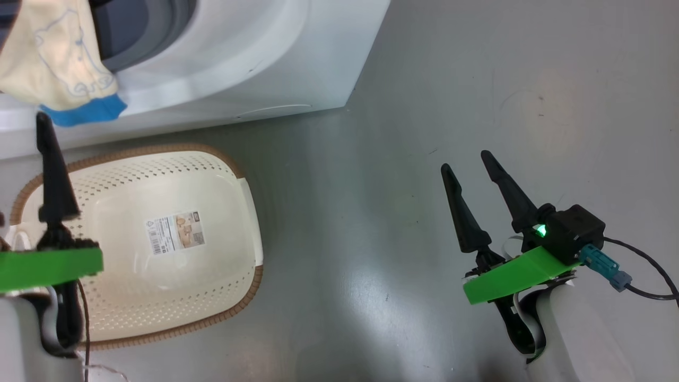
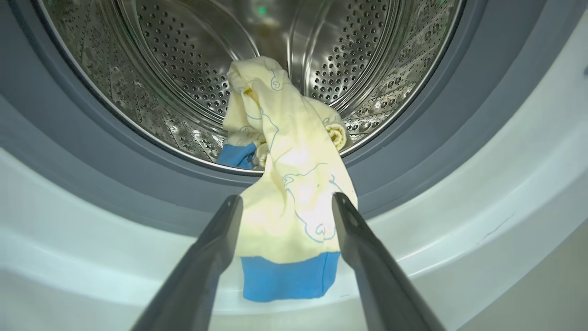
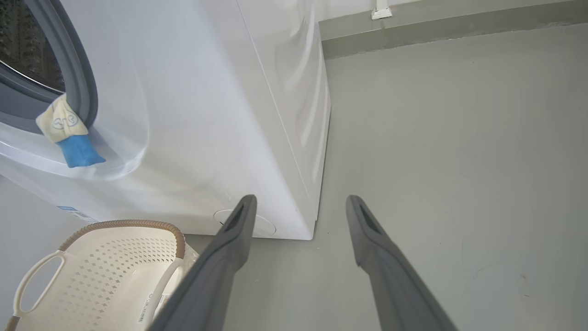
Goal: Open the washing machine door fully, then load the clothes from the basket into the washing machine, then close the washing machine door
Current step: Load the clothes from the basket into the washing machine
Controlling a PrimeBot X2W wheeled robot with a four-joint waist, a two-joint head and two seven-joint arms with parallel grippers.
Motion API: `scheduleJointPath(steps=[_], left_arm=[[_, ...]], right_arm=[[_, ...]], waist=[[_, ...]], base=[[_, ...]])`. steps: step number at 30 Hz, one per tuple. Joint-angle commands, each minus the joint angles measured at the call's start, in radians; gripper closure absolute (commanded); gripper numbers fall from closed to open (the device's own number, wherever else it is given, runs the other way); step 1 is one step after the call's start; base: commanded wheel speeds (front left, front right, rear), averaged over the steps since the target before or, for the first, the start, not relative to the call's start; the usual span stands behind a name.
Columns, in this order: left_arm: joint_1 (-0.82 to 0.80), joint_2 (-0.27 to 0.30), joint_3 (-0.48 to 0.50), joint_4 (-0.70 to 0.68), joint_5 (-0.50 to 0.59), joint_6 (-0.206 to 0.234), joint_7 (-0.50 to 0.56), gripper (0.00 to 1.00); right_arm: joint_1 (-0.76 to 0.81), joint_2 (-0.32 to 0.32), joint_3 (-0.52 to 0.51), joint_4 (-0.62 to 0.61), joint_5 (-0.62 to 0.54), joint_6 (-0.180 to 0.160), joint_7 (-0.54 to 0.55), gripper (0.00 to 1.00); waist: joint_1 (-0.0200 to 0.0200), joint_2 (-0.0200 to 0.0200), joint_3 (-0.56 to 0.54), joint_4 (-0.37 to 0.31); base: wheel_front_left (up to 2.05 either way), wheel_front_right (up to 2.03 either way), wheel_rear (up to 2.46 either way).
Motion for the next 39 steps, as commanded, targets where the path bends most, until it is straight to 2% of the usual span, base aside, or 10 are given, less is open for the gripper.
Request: scheduleJointPath(steps=[1,7,39], left_arm=[[0.036,0.019,0.041,-0.026,0.012,-0.003,-0.004,0.00],[0.093,-0.013,0.062,-0.025,0.021,-0.003,-0.004,0.00],[0.316,-0.062,0.112,0.027,0.053,-0.003,-0.004,0.00]], right_arm=[[0.025,0.006,0.027,-0.016,-0.014,0.003,-0.005,0.00],[0.024,0.006,0.031,-0.013,-0.015,0.003,-0.005,0.00],[0.028,0.006,0.035,-0.005,-0.015,0.003,-0.005,0.00]], waist=[[0.0000,0.0000,0.000,0.001],[0.0000,0.0000,-0.004,0.002],[0.0000,0.0000,-0.028,-0.004]], base=[[0.00,0.00,0.00],[0.00,0.00,0.00],[0.00,0.00,0.00]])
